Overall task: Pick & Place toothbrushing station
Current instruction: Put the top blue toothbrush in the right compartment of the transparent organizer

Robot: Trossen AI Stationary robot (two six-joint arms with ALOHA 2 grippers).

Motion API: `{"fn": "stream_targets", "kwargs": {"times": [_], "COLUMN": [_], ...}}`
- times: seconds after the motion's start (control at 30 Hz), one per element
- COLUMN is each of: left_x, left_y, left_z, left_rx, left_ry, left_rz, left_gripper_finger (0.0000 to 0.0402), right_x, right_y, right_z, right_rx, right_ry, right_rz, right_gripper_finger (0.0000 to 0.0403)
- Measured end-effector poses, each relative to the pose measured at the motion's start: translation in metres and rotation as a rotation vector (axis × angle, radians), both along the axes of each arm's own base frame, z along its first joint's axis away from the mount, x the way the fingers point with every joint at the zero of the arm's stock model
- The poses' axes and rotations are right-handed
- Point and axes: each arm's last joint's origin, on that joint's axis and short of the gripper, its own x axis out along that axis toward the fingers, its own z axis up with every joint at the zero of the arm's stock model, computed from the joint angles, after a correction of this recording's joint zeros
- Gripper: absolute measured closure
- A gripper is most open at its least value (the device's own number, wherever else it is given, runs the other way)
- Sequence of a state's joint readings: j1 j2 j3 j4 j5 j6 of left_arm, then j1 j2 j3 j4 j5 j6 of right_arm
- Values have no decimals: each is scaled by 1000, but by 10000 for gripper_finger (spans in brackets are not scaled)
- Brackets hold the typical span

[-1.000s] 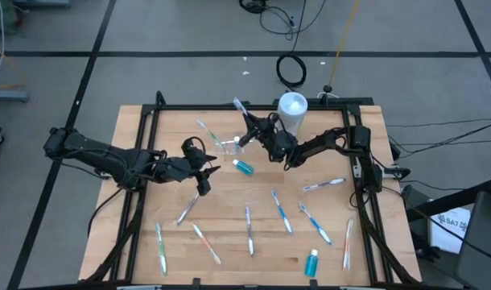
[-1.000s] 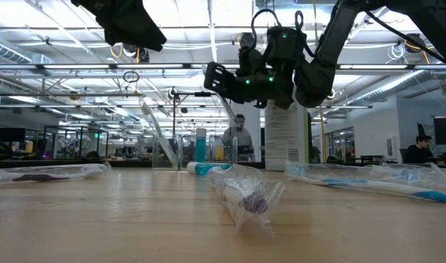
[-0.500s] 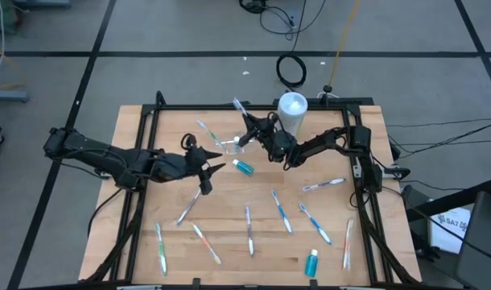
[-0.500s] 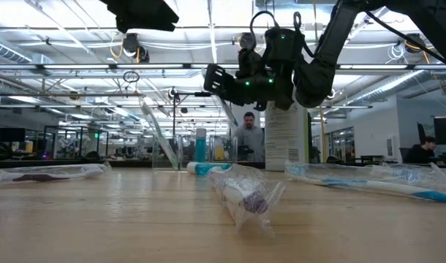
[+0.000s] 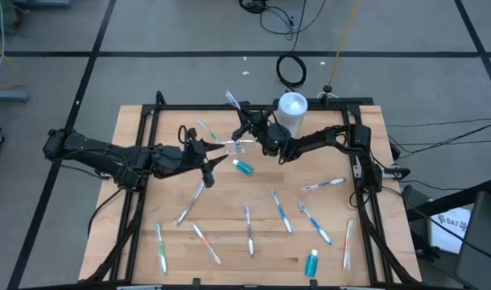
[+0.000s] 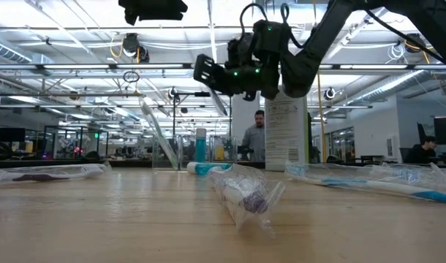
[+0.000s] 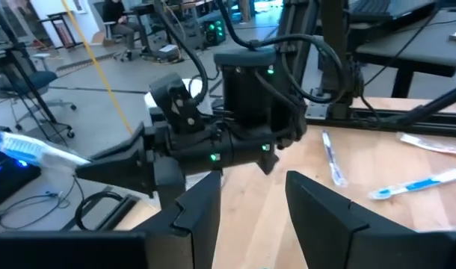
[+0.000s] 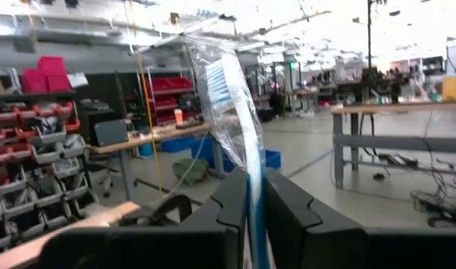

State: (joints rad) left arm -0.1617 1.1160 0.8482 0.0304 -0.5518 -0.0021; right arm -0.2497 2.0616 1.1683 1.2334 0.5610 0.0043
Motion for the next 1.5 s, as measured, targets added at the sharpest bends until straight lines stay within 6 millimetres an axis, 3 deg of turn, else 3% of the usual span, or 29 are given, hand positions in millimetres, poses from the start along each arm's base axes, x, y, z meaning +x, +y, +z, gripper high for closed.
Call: {"fn": "stream_targets", "kwargs": {"times": [0.17,0.3,0.4,0.53,0.7,1.07,1.5], "left_x": [0,0,0,-1,-1,-1,-2], "left_y": [3,3,2,2,2,2,2], "left_z": [0,0,-1,-3,-3,-6,-8], "left_rx": [0,0,1,0,-1,-24,-41], "left_ry": [2,5,15,31,33,54,63], "left_rz": [12,10,8,9,8,14,19], "left_gripper_finger": [243,243,243,243,243,243,243], "right_x": [4,5,6,7,8,6,13], "right_y": [-1,-1,0,3,3,6,36], "right_z": [-30,-33,-45,-42,-52,-57,-53], "right_rx": [31,39,41,40,65,65,-44], "right_ry": [38,7,82,89,156,262,376], "right_rz": [-14,-40,-86,-79,-76,-204,-169], "right_gripper_finger": [381,381,382,382,378,314,239]}}
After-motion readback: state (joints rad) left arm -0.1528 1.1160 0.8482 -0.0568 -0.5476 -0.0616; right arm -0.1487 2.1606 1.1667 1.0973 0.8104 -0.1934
